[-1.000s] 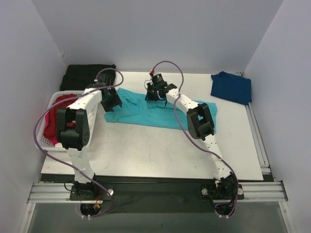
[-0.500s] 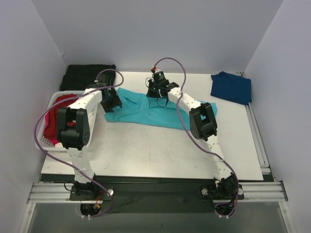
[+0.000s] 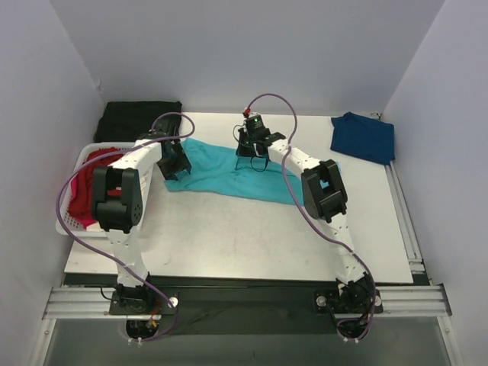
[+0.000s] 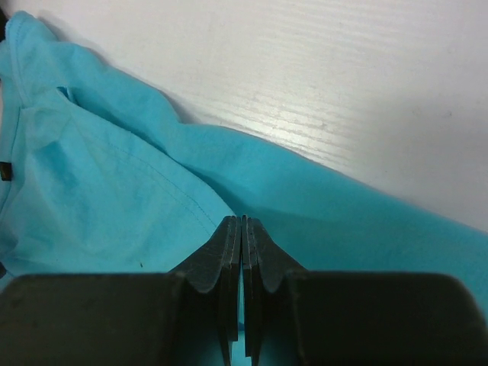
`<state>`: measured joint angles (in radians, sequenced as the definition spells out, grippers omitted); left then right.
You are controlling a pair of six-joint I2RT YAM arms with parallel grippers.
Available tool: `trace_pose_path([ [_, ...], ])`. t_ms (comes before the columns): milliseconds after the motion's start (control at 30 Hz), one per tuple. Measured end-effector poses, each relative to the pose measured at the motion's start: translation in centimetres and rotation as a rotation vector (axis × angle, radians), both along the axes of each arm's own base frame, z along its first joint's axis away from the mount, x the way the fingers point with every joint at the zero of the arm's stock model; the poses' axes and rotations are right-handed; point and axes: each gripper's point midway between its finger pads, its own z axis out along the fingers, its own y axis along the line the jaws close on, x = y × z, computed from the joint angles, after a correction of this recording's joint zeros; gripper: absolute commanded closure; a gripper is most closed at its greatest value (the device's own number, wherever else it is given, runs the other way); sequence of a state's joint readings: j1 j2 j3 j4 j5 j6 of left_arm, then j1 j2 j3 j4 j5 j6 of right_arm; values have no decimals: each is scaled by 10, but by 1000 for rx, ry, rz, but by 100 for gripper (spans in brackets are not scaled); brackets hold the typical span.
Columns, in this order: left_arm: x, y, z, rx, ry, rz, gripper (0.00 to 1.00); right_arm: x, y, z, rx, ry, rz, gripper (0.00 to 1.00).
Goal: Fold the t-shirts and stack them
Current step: Rotate the tshirt 90 degrees
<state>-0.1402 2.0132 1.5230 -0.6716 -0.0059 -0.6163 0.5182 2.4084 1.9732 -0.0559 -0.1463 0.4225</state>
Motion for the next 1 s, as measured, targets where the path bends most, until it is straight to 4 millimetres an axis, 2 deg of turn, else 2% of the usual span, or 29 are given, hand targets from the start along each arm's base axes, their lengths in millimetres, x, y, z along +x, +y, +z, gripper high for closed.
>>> trace_pose_path([
  [100, 0, 2, 0, 12, -1, 5, 38, -2, -3, -4, -11, 15, -15, 100],
  [167, 0, 4, 0, 20, -1, 9, 38, -2, -4, -4, -12, 20, -28, 83],
  [200, 0, 4, 0, 23, 0, 10, 38, -2, -6, -5, -16, 23, -36, 79],
  [233, 0, 5, 0, 28, -1, 12, 38, -3, -8, -7, -25, 28, -43, 70],
  [333, 1, 8, 0, 44, -4, 19, 38, -4, -16, -11, -58, 39, -70, 56],
  [467, 1, 12, 0, 68, -1, 29, 38, -3, -30, -11, -101, 46, -110, 56],
  [567, 1, 14, 0, 80, -3, 31, 39, -3, -46, 0, -125, 47, -145, 56],
  [700, 0, 8, 0, 91, -5, 14, 38, -3, -79, 28, -151, 50, -217, 56],
  [833, -4, -8, 0, 101, -7, -25, 38, -10, -131, 52, -169, 73, -313, 56],
  [933, -7, -20, 0, 107, -10, -50, 38, -26, -170, 53, -200, 130, -374, 57],
  [1000, -8, -23, -1, 117, -10, -54, 38, -40, -197, 44, -228, 193, -410, 58],
])
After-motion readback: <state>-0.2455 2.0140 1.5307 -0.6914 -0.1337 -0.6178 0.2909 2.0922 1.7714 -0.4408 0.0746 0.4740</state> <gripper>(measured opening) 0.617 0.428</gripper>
